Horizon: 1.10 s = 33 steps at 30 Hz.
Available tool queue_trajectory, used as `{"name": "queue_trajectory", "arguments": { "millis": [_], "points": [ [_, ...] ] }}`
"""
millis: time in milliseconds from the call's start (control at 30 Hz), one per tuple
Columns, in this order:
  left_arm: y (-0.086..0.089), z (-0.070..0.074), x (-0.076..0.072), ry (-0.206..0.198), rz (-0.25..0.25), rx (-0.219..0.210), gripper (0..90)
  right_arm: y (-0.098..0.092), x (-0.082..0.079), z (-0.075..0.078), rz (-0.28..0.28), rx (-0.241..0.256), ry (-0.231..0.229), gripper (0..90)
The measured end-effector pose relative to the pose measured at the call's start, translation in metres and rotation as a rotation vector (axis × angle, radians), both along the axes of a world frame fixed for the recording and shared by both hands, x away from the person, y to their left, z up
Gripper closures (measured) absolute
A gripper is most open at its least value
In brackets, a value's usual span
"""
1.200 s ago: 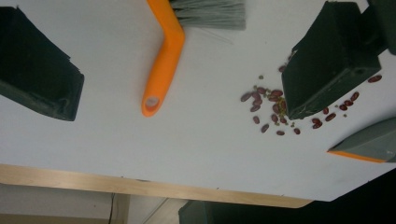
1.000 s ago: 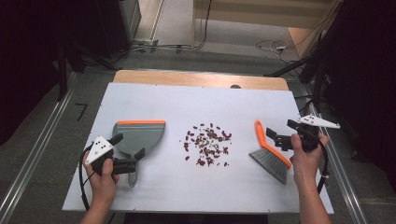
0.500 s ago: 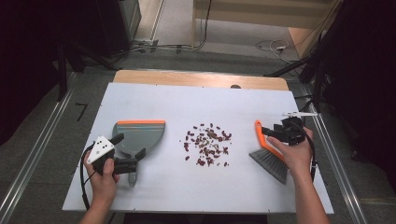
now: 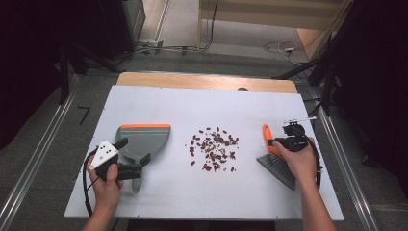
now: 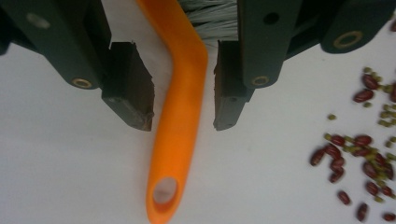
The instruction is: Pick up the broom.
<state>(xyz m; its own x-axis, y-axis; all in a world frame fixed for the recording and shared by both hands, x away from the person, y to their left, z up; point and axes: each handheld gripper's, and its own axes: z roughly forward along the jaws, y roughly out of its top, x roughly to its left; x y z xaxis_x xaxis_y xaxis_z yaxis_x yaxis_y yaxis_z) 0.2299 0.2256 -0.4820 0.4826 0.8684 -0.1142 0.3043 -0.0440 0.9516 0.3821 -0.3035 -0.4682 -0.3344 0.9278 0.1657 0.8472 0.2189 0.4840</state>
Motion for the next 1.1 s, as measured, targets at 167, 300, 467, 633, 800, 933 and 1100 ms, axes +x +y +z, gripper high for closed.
{"name": "queue_trajectory", "arguments": {
  "millis": [167, 300, 467, 633, 800, 933, 1100],
  "points": [
    [0.0, 0.0, 0.0, -0.001, -0.001, 0.003, 0.0, 0.006, -0.001, -0.006, -0.001, -0.047, 0.028, 61.8],
    [0.0, 0.0, 0.0, -0.006, 0.001, 0.007, 0.0, 0.017, -0.005, -0.009, -0.012, -0.131, 0.006, 63.9],
    [-0.003, 0.001, -0.001, -0.011, 0.0, 0.014, 0.0, 0.027, -0.008, -0.011, -0.018, -0.209, -0.021, 64.3],
    [-0.003, 0.002, -0.003, -0.021, 0.002, 0.017, 0.0, 0.024, -0.007, -0.011, -0.008, -0.177, -0.012, 69.1],
    [0.0, 0.004, -0.003, -0.03, 0.013, 0.01, 0.0, 0.017, -0.012, -0.014, 0.004, -0.13, -0.056, 69.6],
    [-0.001, 0.004, -0.004, -0.032, 0.015, 0.014, 0.0, 0.013, -0.015, -0.015, 0.008, -0.1, -0.085, 69.7],
    [-0.004, 0.006, -0.004, -0.042, 0.008, 0.035, 0.0, 0.01, -0.023, -0.011, -0.013, -0.055, -0.152, 69.7]
  ]
}}
